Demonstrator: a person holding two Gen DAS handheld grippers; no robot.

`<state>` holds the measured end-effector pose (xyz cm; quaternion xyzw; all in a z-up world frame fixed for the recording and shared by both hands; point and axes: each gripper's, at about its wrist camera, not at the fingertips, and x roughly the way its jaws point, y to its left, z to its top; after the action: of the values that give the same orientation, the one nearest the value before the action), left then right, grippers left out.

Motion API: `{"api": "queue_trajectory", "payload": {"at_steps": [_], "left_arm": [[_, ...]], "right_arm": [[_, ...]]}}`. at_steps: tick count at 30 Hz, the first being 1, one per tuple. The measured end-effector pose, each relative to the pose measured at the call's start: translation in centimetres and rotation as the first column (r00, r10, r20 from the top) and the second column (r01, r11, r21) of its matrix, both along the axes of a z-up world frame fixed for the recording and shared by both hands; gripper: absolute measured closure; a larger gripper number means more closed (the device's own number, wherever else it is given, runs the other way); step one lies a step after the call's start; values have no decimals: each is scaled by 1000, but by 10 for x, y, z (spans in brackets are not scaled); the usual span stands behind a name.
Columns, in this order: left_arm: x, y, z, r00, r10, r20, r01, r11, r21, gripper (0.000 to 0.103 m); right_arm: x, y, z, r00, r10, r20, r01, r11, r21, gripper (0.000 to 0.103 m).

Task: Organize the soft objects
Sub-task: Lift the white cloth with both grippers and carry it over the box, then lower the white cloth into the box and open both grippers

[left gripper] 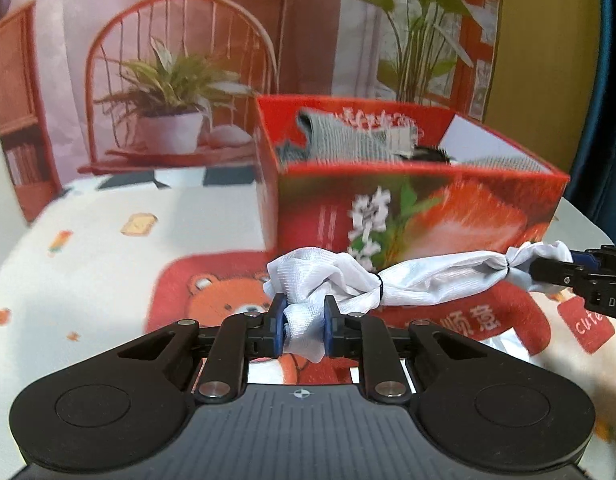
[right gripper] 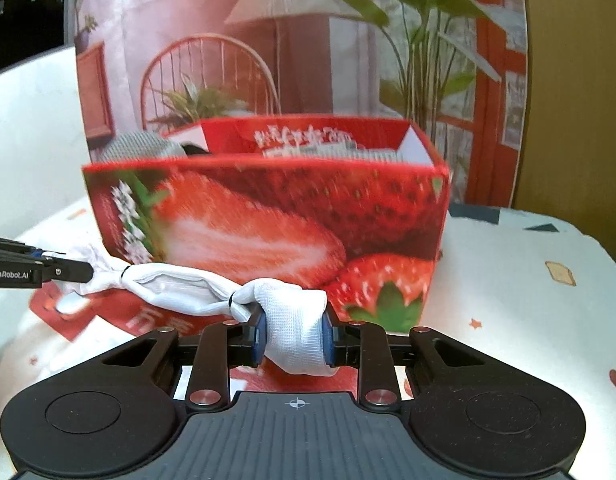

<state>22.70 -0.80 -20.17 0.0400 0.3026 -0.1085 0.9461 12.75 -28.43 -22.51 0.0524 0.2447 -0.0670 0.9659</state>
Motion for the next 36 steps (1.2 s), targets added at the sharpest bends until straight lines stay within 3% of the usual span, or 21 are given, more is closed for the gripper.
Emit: {"api": "queue_trajectory", "payload": {"at_steps": [9,22,27,32,36], "left_arm": [[-18,-5,47,999,-6,44,5,1000,9,84],[-14,-17,72,994,-30,108,30,1000,3,84],[12,-20,94,990,-9,138,17,998,-58,84],[46,-34,107,984,7,180,1,999,-48,84],[86,-45,102,990,8,141,-1,999,-49,84]], "right_arm": [[-10,6,48,994,13,106,-13,1000,-1,79],[-7,-2,86,986,6,169,-5,1000,-6,80],[7,-8,104,981,-4,194,7,1000,-18,80],[38,-19,120,978,-34,208,42,999,-35,80],[73,-27,119,981,-56,184,67,996,-55,80]]}}
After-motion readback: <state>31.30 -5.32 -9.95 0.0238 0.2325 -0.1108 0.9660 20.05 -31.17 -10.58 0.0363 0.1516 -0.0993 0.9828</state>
